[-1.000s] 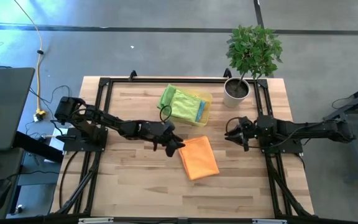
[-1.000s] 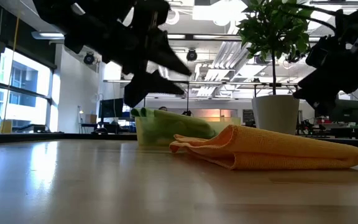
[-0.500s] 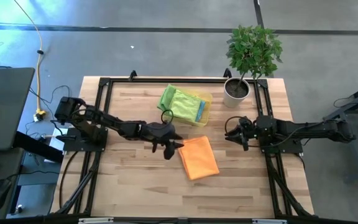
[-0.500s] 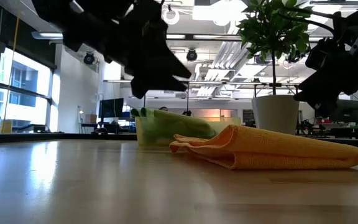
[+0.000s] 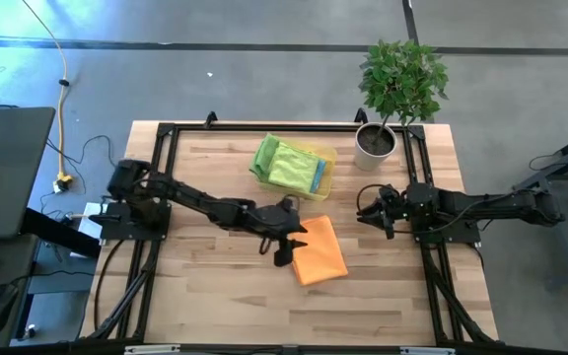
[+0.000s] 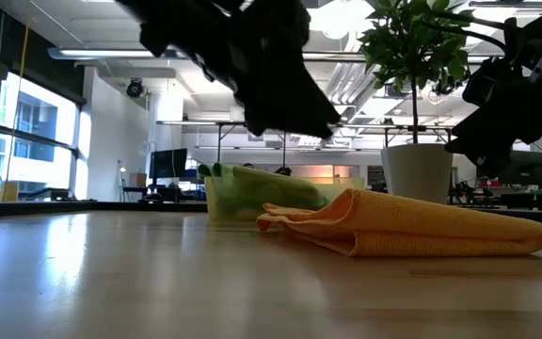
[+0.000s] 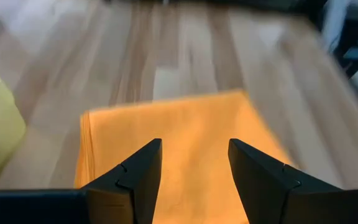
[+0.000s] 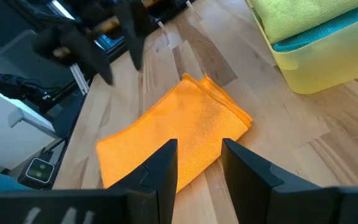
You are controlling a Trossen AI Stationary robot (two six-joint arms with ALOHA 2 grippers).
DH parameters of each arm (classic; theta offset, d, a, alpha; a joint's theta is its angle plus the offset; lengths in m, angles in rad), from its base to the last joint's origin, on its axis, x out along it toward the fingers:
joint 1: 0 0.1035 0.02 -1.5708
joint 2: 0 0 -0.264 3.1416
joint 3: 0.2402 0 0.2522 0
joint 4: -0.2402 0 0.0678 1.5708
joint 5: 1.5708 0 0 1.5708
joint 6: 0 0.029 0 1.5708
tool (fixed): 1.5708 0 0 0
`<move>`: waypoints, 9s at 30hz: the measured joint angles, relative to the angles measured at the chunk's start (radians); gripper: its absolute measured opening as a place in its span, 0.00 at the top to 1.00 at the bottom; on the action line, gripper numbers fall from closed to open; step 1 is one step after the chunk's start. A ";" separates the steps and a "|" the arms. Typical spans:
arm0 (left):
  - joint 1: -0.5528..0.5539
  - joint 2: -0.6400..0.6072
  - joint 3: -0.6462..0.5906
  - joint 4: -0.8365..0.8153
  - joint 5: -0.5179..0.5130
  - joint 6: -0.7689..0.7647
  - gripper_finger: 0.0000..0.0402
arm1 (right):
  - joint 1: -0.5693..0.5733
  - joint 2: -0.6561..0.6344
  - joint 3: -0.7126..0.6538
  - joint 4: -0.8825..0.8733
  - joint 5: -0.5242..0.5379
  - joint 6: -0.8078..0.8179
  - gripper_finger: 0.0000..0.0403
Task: Fold microfiber towels
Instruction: Put the folded orange microfiber towel into the yellow bin, then return to home position
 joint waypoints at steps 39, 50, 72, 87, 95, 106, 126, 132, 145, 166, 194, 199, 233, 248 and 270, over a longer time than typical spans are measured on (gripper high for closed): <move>0.128 0.328 0.210 -0.140 0.030 -0.024 0.39 | 0.000 0.000 0.000 -0.002 0.000 0.000 0.71; 0.057 0.325 0.213 -0.214 -0.005 -0.033 0.39 | 0.000 0.000 0.000 -0.002 0.000 0.000 0.71; 0.045 0.324 0.292 -0.324 0.045 -0.042 0.98 | 0.000 0.000 0.000 -0.002 0.000 0.000 0.71; 0.160 0.321 0.651 -0.432 -0.181 -0.034 0.97 | 0.000 0.000 0.000 -0.002 0.000 0.000 0.71; 0.280 0.320 0.668 -0.465 -0.244 -0.022 0.97 | 0.000 0.000 0.000 -0.002 0.000 0.000 0.71; 0.407 0.328 0.668 -0.456 -0.245 -0.036 0.97 | 0.000 0.000 0.000 -0.002 0.000 0.000 0.71; 0.517 0.287 0.670 -0.889 -0.310 -0.088 0.96 | 0.000 0.000 0.000 -0.002 0.000 0.000 0.71; 0.511 0.287 0.653 -0.968 -0.340 -0.106 0.94 | 0.000 0.000 0.000 -0.002 0.000 0.000 0.71; 0.468 0.273 0.654 -0.994 -0.358 -0.008 0.93 | 0.000 0.000 0.000 -0.002 0.000 0.000 0.71; 0.461 0.080 0.654 -1.096 -0.354 0.038 0.53 | 0.000 0.000 0.000 -0.002 0.000 0.000 0.71; 0.347 -0.789 -0.099 -0.765 -0.109 -0.015 0.54 | 0.000 0.000 0.000 -0.002 0.000 0.000 0.71; 0.346 -0.979 -0.300 -0.686 -0.109 -0.020 0.54 | 0.000 0.000 0.000 -0.002 0.000 0.000 0.71; 0.346 -1.505 -1.012 0.126 0.112 -0.080 0.54 | 0.000 0.000 0.000 -0.002 0.000 0.000 0.71; 0.347 -1.620 -1.029 0.040 0.120 -0.127 0.54 | 0.000 0.000 0.000 -0.002 0.000 0.000 0.71; 0.346 -1.799 -1.030 -0.175 0.133 -0.150 0.54 | 0.000 0.000 0.000 -0.002 0.000 0.000 0.71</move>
